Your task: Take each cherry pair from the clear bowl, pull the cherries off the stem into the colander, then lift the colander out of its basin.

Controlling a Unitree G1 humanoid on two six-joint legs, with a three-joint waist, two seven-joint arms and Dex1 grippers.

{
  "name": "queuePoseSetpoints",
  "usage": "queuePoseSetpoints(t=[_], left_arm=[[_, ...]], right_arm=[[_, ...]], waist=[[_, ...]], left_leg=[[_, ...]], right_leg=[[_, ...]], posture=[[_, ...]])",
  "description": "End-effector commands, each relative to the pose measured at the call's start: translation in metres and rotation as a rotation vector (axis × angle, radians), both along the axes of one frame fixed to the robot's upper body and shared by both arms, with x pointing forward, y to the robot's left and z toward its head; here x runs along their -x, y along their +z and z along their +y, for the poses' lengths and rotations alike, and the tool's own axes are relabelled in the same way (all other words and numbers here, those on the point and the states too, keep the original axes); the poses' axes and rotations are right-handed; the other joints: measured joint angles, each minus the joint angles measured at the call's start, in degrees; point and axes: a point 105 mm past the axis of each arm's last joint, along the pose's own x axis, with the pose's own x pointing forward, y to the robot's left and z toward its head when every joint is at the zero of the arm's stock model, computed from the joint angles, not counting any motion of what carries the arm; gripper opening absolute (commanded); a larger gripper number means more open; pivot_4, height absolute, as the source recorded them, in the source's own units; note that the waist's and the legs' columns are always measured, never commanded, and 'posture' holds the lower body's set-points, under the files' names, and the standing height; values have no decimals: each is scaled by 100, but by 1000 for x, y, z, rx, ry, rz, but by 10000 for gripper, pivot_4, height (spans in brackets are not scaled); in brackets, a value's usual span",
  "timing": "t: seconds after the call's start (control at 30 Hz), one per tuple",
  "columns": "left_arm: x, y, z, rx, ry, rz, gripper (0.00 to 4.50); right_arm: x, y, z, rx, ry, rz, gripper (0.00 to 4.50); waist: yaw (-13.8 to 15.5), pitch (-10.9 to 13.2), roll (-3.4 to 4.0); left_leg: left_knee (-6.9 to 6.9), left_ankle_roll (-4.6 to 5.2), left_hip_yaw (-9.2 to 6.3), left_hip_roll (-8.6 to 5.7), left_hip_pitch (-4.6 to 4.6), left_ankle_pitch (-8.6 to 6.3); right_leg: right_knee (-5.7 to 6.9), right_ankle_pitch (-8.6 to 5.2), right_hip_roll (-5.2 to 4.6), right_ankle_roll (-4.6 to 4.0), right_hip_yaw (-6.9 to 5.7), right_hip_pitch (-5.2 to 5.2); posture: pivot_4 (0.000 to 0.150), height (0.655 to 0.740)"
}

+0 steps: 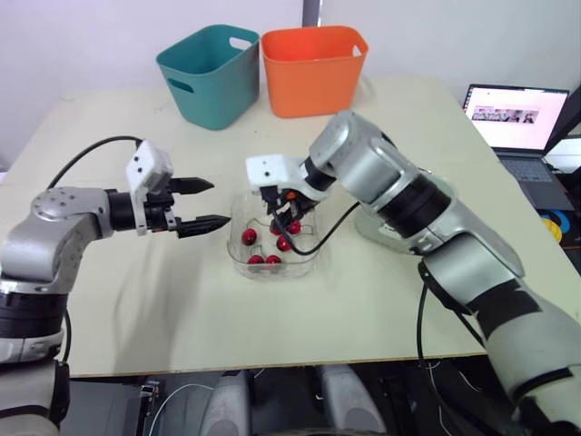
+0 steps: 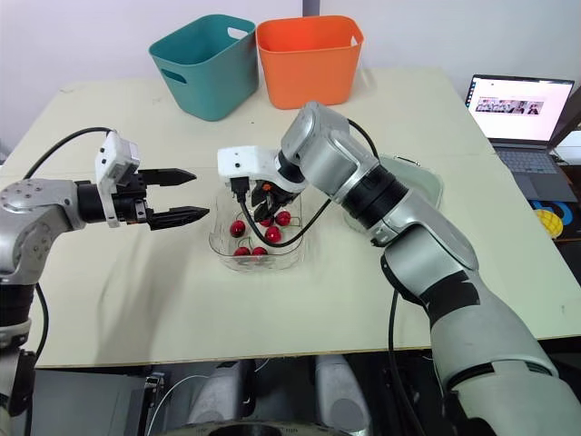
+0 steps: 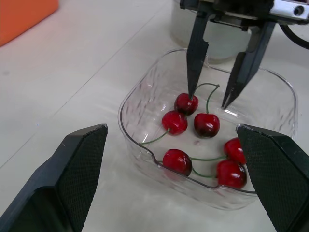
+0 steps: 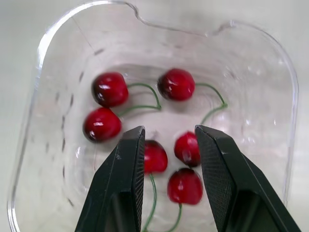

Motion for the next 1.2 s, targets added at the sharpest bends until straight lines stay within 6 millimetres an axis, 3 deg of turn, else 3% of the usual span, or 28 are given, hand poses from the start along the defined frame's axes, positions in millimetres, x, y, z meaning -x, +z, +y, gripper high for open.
queuePoseSetpoints(t=[0.03, 0.2, 0.6, 0.93, 1.2], left_arm=[[-2, 13, 1, -2, -1, -61, 45000], [-3, 14, 2, -3, 2, -66, 45000], [-5, 11, -1, 4, -4, -65, 45000], [-5, 10, -3, 11, -6, -63, 45000], [-5, 9, -5, 21, -7, -64, 45000]], right_arm=[[-1, 6, -1, -22, -17, -42, 21414], [-5, -1, -5, -47, -172, 22, 36991], [-8, -18, -3, -64, -374, 112, 36991], [-20, -28, 1, -50, -442, 23, 36991], [-11, -44, 12, -39, -434, 33, 36991]], waist=[[1, 0, 0], [-3, 0, 0], [-3, 0, 0], [-4, 0, 0], [-3, -1, -1]], left_leg=[[0, 0, 0, 0, 0, 0], [0, -2, -1, 0, 0, 1], [-1, -2, -1, 0, 0, 1], [-1, -2, -2, 0, 0, 1], [-1, -2, -2, 0, -1, 1]], right_leg=[[0, 0, 0, 0, 0, 0], [3, 1, 0, -1, 0, -2], [3, 1, 0, -1, 0, -2], [3, 1, 0, -1, 0, -2], [3, 1, 0, -1, 0, -1]], posture=[[1500, 7400], [1500, 7400], [1500, 7400], [1500, 7400], [1500, 7400]])
